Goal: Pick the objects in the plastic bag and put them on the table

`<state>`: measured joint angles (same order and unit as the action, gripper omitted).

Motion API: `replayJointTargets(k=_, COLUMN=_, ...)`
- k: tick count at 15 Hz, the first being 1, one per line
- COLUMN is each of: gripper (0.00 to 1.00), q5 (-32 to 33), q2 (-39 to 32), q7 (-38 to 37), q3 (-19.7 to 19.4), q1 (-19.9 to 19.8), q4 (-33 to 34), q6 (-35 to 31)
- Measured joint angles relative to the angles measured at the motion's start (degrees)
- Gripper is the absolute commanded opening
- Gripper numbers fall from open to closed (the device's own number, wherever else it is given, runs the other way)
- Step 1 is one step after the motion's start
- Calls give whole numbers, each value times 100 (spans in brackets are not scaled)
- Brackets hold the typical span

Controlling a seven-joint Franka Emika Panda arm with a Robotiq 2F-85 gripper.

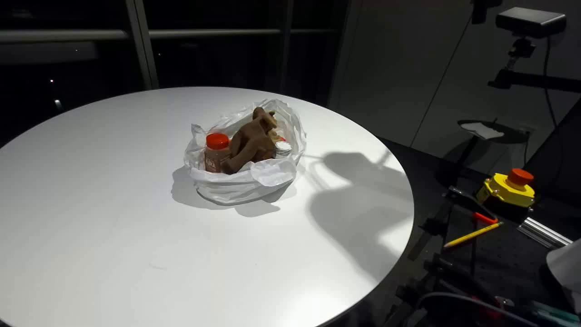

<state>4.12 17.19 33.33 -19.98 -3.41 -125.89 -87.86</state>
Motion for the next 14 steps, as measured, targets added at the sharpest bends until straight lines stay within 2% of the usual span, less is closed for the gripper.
replayJointTargets(k=10, gripper=100, q5=0, q2=17, q7=0, q3=0, q1=0, q4=49, q6=-6)
replayJointTargets(k=14, gripper=100, q5=-122, q2=-30, q7=-121, q3=141, q1=-29, q4=-2, q6=-92)
